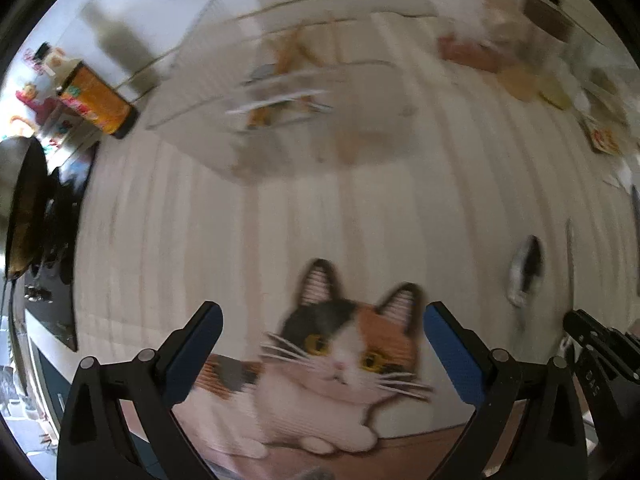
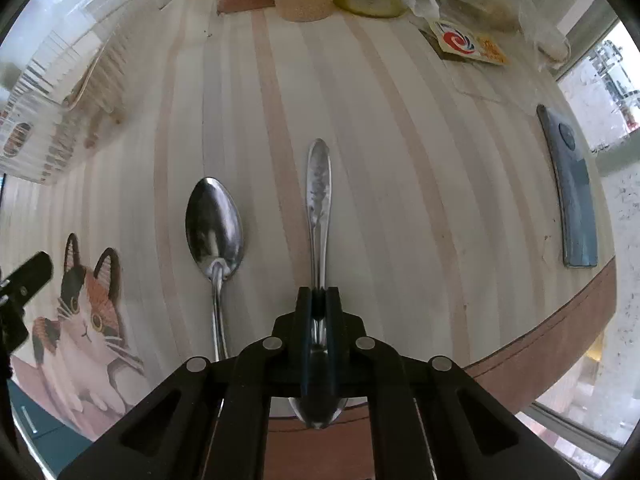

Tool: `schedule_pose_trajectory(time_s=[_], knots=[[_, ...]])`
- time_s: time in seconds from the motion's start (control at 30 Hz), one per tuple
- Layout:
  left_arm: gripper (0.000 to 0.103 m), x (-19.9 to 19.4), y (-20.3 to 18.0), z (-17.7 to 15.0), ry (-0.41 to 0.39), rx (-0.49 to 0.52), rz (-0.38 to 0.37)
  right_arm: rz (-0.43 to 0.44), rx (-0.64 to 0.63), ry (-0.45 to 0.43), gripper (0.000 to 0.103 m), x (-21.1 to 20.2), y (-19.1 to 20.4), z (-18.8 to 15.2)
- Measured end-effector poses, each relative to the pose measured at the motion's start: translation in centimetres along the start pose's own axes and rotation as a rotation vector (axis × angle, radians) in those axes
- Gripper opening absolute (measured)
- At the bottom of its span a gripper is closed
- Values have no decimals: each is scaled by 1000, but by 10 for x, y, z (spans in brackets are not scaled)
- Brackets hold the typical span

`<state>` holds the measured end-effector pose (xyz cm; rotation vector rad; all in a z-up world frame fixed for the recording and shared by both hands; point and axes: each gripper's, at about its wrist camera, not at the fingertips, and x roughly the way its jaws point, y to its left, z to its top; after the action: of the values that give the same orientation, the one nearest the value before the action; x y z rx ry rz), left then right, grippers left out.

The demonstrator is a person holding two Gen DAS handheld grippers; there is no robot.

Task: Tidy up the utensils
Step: 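Grasp a metal spoon with the left gripper while the right gripper grasps another spoon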

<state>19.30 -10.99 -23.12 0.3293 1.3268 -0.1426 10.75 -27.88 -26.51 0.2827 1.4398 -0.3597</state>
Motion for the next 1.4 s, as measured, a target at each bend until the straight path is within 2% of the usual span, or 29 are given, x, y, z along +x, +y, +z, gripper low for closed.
schedule_pose_trajectory(time_s=[0.17,0.27,0.3,0.33,0.37,0.43,0.47,0.5,0.57,0.63,0.7,0.87,1.03,1.13,1.23,1.33,1.4], knots=[[102,11,-49,-5,90,52,-133,10,52,16,6,1,-48,-18],[92,24,-84,-7,154,101,-190,17,72,22,6,0,-73,-27],[83,27,-92,-8,167,115,-191,32,77,26,6,1,-82,-29],[79,31,-103,-9,181,136,-189,38,80,28,6,1,-88,-31],[67,33,-108,-9,186,147,-185,44,82,28,6,0,-93,-32],[57,31,-117,-9,155,158,-172,63,86,26,6,0,-101,-34],[46,28,-121,-8,150,169,-184,66,87,25,7,1,-109,-34],[29,27,-124,-6,146,175,-183,69,85,24,7,1,-112,-35],[5,24,-129,-5,135,193,-171,72,87,19,7,1,-117,-39],[5,23,-130,-6,126,196,-159,66,79,14,7,0,-117,-42],[4,22,-125,-8,118,188,-134,55,62,12,7,2,-110,-32],[4,27,-80,-20,134,100,-91,43,3,7,7,-1,-86,-34],[4,32,-29,-32,153,-26,-58,102,-78,23,7,1,-46,-34],[4,34,-6,-37,167,-84,-60,135,-170,36,7,1,-11,-39],[4,35,10,-42,175,-121,-85,158,-246,60,7,2,17,-43],[5,38,26,-45,179,-146,-136,117,-309,59,7,1,36,-47],[13,42,44,-44,186,-179,-196,100,-316,74,7,1,40,-47]])
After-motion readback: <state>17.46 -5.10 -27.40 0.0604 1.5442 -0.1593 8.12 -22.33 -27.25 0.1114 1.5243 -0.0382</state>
